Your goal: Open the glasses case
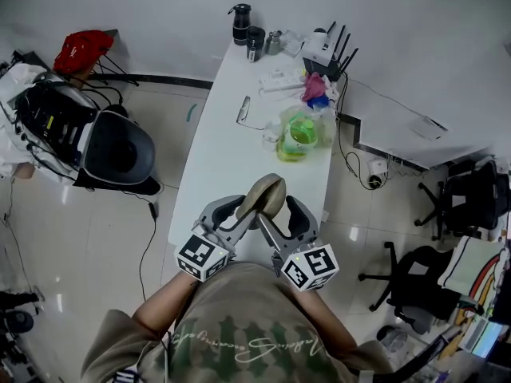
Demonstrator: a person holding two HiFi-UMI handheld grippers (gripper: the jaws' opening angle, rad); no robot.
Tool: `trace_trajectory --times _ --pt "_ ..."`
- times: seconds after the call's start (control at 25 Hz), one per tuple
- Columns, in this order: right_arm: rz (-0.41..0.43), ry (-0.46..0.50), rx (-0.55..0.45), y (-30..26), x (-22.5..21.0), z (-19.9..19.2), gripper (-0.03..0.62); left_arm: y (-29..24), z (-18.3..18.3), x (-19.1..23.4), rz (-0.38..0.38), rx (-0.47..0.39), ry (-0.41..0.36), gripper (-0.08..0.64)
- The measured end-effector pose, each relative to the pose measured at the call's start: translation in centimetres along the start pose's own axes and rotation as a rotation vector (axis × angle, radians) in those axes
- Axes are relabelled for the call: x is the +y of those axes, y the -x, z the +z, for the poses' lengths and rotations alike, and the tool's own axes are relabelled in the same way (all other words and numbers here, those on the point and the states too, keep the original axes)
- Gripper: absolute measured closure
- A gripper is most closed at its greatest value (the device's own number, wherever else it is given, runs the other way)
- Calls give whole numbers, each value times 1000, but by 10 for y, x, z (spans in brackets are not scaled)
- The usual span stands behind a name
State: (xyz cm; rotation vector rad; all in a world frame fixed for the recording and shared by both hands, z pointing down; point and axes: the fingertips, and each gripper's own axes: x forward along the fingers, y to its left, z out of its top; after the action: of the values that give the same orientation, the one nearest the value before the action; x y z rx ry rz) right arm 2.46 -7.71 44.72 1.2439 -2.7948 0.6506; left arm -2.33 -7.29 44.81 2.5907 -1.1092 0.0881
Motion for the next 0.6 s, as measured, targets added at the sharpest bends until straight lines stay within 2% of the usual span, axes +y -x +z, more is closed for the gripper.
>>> trace_trajectory --times 0.08,0.16,0.32,0.4,0.48,0.6 --pt "-34 46 15 -1 1 -2 262 2 -3 3 51 -3 3 419" --pt "-48 32 29 -4 -1 -6 263 2 -7 5 76 1 12 420" --pt "-64 21 41 -1 -6 -9 267 0 -12 -2 71 24 -23 420" --pt "-67 44 25 1 -4 -6 322 1 -10 -4 66 18 -20 420" --pt "-66 59 11 2 -1 -4 328 3 -8 -5 55 9 -2 420" --pt "-68 -30 11 2 -5 -8 327 3 -7 -7 62 11 -20 419"
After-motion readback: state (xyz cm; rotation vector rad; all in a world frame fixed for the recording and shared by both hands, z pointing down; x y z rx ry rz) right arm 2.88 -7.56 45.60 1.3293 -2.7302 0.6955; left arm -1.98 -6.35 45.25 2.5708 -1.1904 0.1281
